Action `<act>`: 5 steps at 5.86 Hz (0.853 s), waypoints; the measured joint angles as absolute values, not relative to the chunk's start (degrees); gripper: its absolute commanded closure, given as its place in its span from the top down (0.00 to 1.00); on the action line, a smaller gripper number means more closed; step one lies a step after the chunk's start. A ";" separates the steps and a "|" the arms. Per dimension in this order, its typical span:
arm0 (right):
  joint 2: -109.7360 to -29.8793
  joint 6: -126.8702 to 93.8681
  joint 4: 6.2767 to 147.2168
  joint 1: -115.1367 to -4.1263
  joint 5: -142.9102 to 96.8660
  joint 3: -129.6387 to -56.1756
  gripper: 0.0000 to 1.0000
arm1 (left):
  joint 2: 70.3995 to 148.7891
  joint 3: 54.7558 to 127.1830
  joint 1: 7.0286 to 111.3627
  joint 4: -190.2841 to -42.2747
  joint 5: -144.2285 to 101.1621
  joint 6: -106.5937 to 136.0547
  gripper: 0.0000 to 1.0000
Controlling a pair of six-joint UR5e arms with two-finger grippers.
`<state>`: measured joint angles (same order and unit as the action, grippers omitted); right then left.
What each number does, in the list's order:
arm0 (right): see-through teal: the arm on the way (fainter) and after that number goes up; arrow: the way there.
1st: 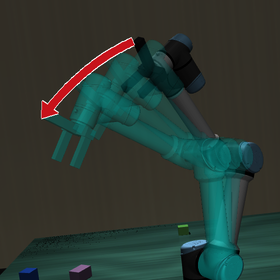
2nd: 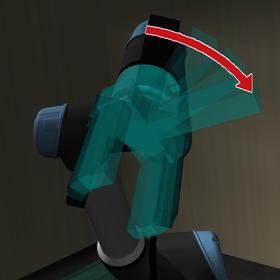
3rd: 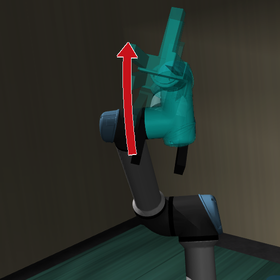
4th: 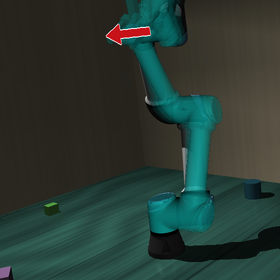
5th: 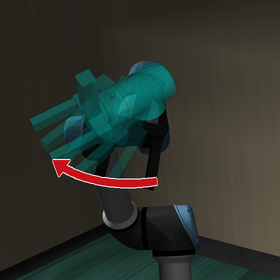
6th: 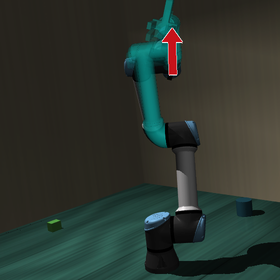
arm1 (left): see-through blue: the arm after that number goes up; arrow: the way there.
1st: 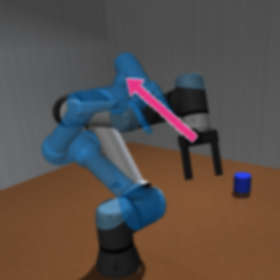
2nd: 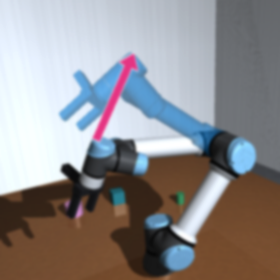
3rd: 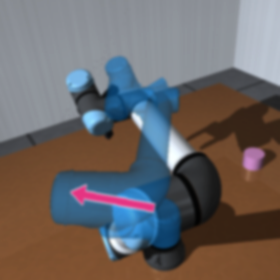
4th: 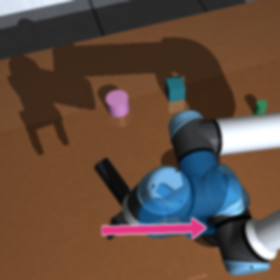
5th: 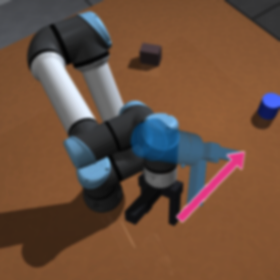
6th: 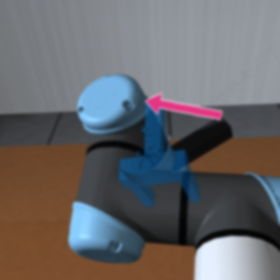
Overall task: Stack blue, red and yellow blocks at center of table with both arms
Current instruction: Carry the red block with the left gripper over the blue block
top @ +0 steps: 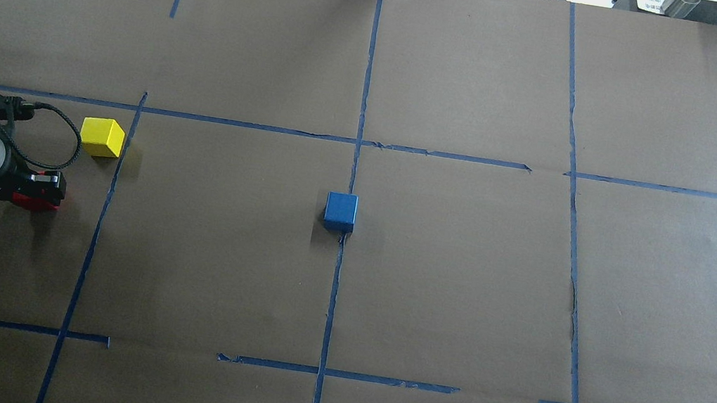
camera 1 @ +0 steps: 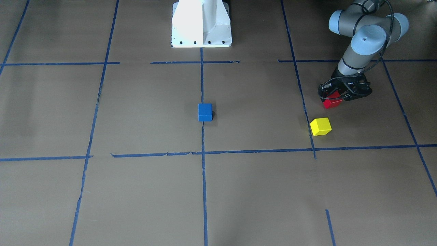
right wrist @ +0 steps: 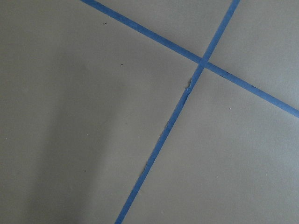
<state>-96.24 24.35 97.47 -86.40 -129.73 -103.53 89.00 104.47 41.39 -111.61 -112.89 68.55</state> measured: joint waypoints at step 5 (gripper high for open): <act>-97.42 15.90 97.57 -87.51 -129.49 -103.03 1.00 | 111.91 107.44 38.69 -91.67 -112.52 68.69 0.02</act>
<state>-97.42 15.90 97.57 -87.51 -129.49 -103.03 111.91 107.44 38.69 -91.67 -112.52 68.69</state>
